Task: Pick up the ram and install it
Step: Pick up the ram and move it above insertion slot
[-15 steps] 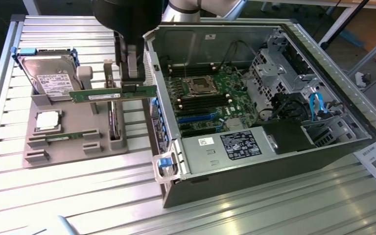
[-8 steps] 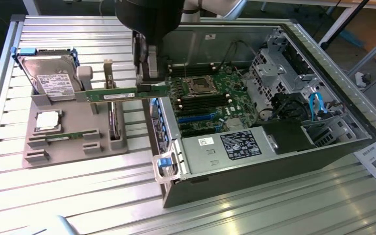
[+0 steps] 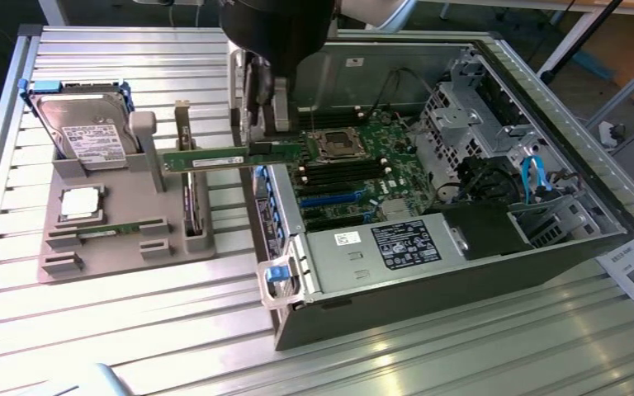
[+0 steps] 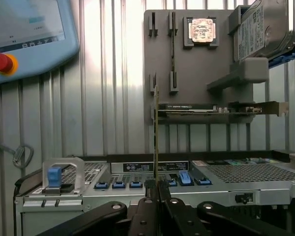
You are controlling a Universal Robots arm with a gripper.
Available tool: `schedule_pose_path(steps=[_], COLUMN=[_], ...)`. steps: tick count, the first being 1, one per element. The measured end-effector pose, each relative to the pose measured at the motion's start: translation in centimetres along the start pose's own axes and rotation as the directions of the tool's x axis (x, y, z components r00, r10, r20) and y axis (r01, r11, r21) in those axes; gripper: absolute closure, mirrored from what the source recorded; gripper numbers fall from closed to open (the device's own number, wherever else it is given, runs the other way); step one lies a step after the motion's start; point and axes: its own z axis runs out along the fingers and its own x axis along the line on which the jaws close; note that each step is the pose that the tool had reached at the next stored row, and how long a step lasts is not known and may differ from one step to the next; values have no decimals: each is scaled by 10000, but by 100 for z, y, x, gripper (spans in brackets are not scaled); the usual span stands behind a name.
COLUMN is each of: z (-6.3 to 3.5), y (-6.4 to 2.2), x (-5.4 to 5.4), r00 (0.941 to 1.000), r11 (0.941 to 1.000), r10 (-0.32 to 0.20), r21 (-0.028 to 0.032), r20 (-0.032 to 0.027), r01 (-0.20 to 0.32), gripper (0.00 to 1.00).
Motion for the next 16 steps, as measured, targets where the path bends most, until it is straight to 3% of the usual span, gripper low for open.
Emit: schedule_pose_path(steps=[16], z=[-18], y=[-454], x=[37], r00=[10000], r11=[10000], r10=[0], r21=[-3], r20=[0], r01=[0], gripper=[88])
